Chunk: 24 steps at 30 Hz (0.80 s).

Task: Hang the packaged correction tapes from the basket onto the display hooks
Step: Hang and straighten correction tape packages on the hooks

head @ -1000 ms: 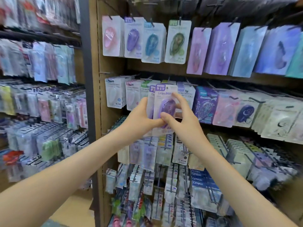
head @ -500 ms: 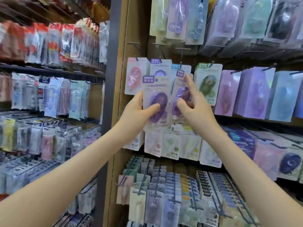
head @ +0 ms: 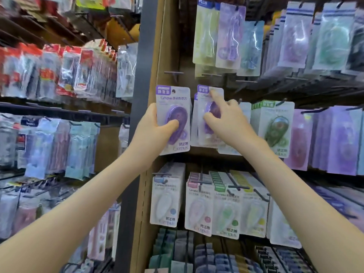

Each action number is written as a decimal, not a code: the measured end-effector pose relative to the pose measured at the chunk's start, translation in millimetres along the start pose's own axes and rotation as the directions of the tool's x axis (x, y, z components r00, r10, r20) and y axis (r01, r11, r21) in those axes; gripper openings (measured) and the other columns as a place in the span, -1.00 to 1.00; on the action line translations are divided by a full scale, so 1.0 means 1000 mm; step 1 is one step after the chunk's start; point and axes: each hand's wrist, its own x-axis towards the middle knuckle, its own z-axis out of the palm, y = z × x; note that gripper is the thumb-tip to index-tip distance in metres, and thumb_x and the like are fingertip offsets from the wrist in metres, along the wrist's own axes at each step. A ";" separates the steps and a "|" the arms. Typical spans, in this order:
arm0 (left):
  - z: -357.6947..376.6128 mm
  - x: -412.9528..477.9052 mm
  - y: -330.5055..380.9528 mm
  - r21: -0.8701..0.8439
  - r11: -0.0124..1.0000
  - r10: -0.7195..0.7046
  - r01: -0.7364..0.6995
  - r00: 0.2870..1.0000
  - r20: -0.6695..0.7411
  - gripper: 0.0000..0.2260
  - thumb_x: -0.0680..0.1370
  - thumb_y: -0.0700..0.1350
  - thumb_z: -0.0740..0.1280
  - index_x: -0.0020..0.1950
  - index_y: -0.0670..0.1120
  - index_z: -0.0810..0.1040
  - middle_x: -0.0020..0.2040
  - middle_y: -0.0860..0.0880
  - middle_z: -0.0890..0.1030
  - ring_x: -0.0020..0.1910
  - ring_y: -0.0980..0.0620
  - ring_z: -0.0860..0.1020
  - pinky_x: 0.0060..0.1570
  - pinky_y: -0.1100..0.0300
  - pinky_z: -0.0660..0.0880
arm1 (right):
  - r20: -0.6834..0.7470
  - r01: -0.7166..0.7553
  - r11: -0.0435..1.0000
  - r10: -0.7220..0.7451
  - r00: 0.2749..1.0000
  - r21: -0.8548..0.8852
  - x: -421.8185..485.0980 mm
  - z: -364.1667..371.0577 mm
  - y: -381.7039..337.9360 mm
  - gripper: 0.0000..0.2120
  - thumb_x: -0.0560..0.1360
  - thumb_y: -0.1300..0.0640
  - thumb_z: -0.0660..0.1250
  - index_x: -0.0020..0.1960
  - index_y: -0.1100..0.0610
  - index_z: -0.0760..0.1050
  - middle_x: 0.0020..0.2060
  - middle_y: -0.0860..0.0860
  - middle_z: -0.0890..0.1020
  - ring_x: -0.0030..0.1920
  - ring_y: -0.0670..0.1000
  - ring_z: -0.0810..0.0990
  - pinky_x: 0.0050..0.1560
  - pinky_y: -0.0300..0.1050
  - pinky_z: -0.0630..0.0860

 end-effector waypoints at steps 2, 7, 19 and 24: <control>0.003 0.001 -0.001 0.015 1.000 0.007 -0.008 1.000 0.016 -0.73 0.56 -0.19 0.33 0.21 0.04 0.41 0.07 0.09 0.60 0.02 0.11 0.62 -0.10 0.19 0.62 | -0.004 0.009 0.998 -0.009 1.000 -0.055 0.000 -0.003 -0.001 -0.40 0.55 -0.05 0.15 0.53 -0.21 0.02 0.18 0.08 0.33 0.10 0.13 0.43 0.13 0.02 0.40; 0.007 0.003 -0.006 -0.004 1.000 0.004 -0.004 1.000 -0.013 -0.75 0.56 -0.19 0.32 0.15 0.09 0.42 0.06 0.08 0.60 -0.01 0.11 0.62 -0.17 0.23 0.61 | 0.020 0.073 0.942 -0.071 0.997 -0.327 0.001 -0.008 -0.003 -0.41 0.57 -0.07 0.12 0.54 -0.20 -0.03 0.20 0.13 0.33 -0.03 0.15 0.42 -0.11 -0.05 0.36; 0.010 -0.001 -0.011 -0.007 1.000 -0.030 0.030 0.999 -0.045 -0.78 0.56 -0.17 0.33 0.08 0.12 0.41 0.00 0.10 0.59 -0.14 0.23 0.63 -0.34 0.35 0.53 | 0.072 0.001 0.886 0.037 0.997 -0.464 0.013 0.007 0.001 -0.43 0.59 -0.24 0.01 0.55 -0.17 -0.03 0.39 0.15 0.26 0.24 0.20 0.45 -0.08 -0.02 0.40; 0.018 -0.002 -0.009 -0.059 0.996 -0.068 0.068 0.998 -0.004 -0.80 0.57 -0.20 0.31 0.03 0.11 0.41 -0.01 0.08 0.61 -0.10 0.12 0.65 -0.32 0.28 0.56 | -0.104 0.058 0.938 -0.099 0.990 -0.340 -0.017 -0.003 0.005 -0.49 0.61 -0.14 0.06 0.54 -0.17 0.06 0.13 0.07 0.44 0.14 0.12 0.46 -0.12 -0.06 0.33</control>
